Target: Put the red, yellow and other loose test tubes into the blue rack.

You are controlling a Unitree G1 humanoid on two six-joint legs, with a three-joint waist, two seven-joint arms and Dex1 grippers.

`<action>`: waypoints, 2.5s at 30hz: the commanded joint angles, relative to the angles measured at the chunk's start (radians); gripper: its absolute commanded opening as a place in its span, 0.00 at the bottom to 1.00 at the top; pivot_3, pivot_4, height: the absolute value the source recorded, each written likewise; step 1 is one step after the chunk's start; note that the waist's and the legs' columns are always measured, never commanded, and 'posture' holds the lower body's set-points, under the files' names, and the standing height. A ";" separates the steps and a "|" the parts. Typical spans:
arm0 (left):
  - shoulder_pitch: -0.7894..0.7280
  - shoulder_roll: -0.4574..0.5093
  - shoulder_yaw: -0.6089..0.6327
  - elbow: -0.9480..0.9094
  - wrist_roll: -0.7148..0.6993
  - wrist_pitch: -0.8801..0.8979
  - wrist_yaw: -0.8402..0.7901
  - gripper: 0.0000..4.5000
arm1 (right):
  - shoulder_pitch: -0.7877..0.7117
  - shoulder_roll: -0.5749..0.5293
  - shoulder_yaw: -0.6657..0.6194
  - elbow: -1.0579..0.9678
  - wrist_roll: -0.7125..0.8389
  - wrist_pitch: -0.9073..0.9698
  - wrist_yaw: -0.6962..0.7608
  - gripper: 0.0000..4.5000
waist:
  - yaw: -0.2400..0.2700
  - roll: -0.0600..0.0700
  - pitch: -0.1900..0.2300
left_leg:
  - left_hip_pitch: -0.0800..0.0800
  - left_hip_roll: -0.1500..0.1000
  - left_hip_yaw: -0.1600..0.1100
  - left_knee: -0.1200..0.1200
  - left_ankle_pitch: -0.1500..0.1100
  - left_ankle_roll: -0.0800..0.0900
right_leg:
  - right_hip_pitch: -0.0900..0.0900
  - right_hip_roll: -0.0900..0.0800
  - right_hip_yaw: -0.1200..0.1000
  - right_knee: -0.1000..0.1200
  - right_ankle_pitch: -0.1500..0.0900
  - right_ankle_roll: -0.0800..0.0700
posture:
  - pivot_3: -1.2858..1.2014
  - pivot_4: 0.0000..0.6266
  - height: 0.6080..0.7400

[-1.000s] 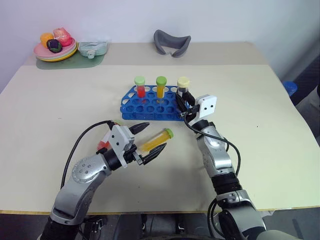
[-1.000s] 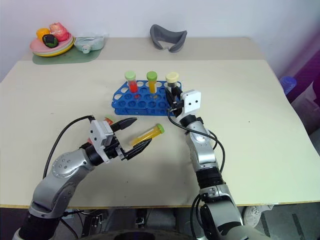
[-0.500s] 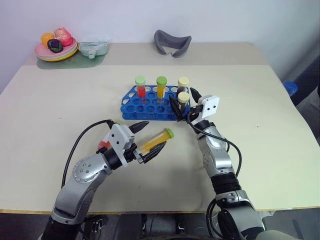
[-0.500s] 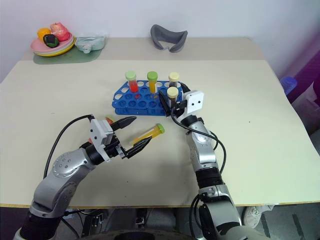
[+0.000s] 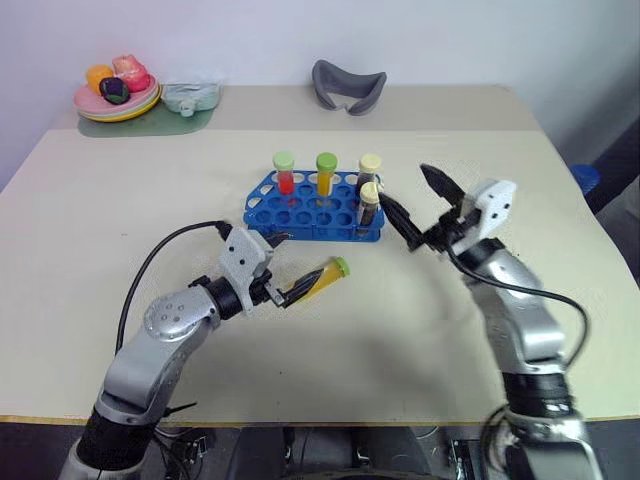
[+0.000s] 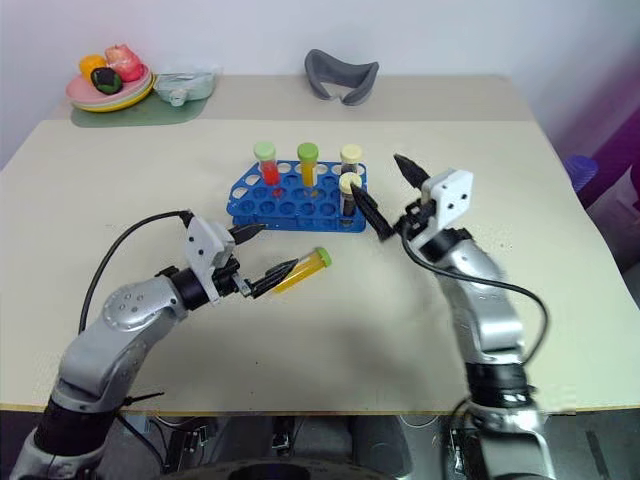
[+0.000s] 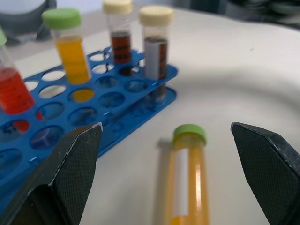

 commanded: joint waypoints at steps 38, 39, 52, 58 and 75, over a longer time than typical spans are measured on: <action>-0.994 0.066 -0.712 0.356 -0.075 0.931 -0.142 1.00 | 0.212 -0.225 0.085 -0.275 0.083 0.215 0.288 0.99 | 0.023 -0.001 0.001 | -0.004 -0.001 -0.003 0.012 -0.001 0.002 | 0.000 0.003 0.000 0.004 0.000 0.000 | 0.52 0.24 0.96; -0.993 0.062 -0.719 0.355 -0.073 0.932 -0.140 1.00 | 0.214 -0.221 0.089 -0.277 0.080 0.213 0.285 0.99 | 0.023 -0.001 0.001 | -0.004 -0.001 -0.003 0.012 -0.001 0.002 | 0.000 0.003 0.000 0.004 0.000 0.000 | 0.52 0.24 0.96; -0.967 0.009 -0.785 0.388 -0.009 0.932 -0.071 1.00 | 0.217 -0.177 0.113 -0.277 0.056 0.193 0.256 0.99 | 0.024 -0.001 0.001 | -0.003 -0.001 -0.003 0.012 -0.001 0.003 | 0.000 0.003 0.000 0.005 0.000 0.000 | 0.52 0.24 0.96; -0.946 0.012 -0.790 0.383 -0.011 0.949 -0.059 1.00 | 0.209 -0.176 0.122 -0.272 0.058 0.194 0.257 0.99 | 0.024 -0.001 0.001 | -0.003 -0.001 -0.003 0.013 -0.001 0.003 | 0.000 0.003 0.000 0.006 0.000 0.000 | 0.52 0.24 0.96; -0.947 0.037 -0.782 0.369 -0.005 0.937 -0.058 0.83 | 0.202 -0.171 0.126 -0.279 0.064 0.203 0.256 1.00 | 0.023 -0.001 0.001 | -0.002 -0.001 -0.003 0.013 -0.001 0.002 | 0.001 0.003 0.001 0.008 0.000 0.000 | 0.52 0.24 0.96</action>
